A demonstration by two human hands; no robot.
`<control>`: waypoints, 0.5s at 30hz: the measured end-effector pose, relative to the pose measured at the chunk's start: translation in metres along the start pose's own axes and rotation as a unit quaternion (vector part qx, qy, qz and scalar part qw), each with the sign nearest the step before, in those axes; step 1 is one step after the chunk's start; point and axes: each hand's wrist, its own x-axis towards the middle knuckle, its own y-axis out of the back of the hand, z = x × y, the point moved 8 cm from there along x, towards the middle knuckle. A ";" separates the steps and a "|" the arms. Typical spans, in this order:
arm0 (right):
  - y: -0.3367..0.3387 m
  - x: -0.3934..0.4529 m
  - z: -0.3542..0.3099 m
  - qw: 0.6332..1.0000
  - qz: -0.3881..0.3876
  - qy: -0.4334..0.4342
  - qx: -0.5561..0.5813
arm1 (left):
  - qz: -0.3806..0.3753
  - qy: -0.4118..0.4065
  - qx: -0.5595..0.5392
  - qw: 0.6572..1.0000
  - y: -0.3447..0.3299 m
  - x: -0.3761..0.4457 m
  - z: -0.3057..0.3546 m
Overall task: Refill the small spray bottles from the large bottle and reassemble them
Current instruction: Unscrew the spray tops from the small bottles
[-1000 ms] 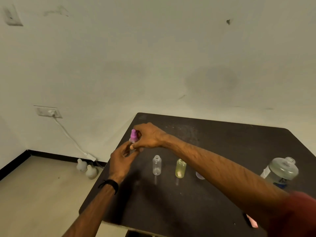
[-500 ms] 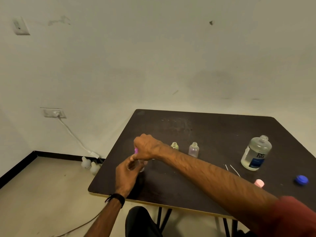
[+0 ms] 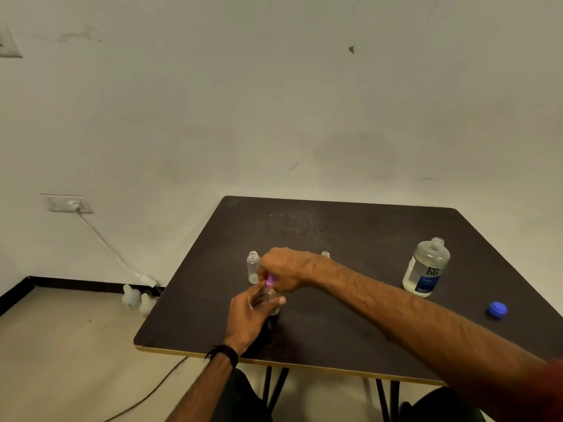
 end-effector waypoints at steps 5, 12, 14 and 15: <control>0.000 -0.014 0.025 0.996 0.005 -0.085 -0.020 | -0.011 -0.005 -0.014 1.000 -0.013 0.006 0.000; 0.001 -0.018 0.024 0.997 -0.037 -0.068 -0.002 | -0.016 0.007 -0.026 1.000 -0.022 0.010 -0.006; 0.009 -0.020 0.027 0.994 -0.004 -0.100 -0.041 | -0.026 0.000 -0.025 0.999 -0.024 0.011 -0.004; 0.011 -0.020 0.029 0.992 0.012 -0.109 -0.057 | -0.028 -0.001 -0.025 0.999 -0.024 0.011 -0.004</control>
